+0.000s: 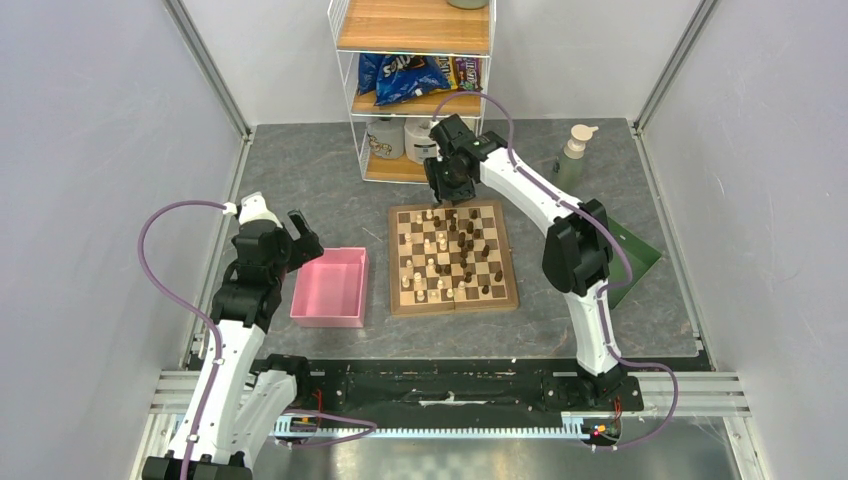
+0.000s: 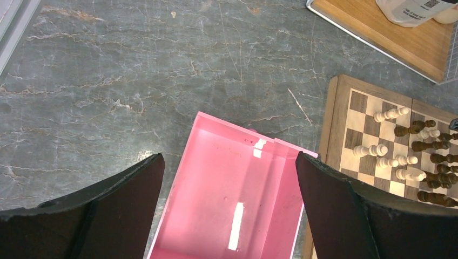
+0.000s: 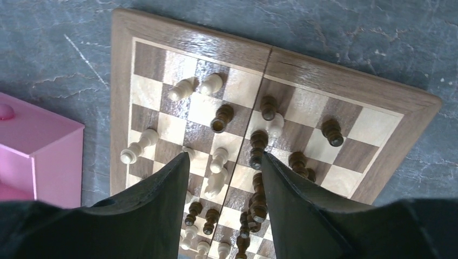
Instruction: Set up the chess pieces on the board
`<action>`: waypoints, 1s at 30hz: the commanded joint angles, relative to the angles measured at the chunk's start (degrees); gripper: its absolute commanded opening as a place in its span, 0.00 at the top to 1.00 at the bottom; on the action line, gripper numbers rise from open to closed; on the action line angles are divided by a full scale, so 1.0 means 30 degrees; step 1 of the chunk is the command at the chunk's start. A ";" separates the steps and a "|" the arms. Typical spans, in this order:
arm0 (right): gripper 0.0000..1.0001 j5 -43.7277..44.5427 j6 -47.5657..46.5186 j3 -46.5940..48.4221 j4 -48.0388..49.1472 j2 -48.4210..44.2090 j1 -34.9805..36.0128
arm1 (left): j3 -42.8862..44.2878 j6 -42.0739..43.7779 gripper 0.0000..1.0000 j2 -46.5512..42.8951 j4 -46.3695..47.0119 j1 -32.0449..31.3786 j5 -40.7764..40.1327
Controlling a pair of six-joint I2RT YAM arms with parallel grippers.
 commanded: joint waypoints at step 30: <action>0.55 0.0418 -0.2464 0.4311 -0.2013 0.4021 0.1047 | 0.0086 -0.0424 0.01 0.0036 0.0754 -0.0034 -0.0314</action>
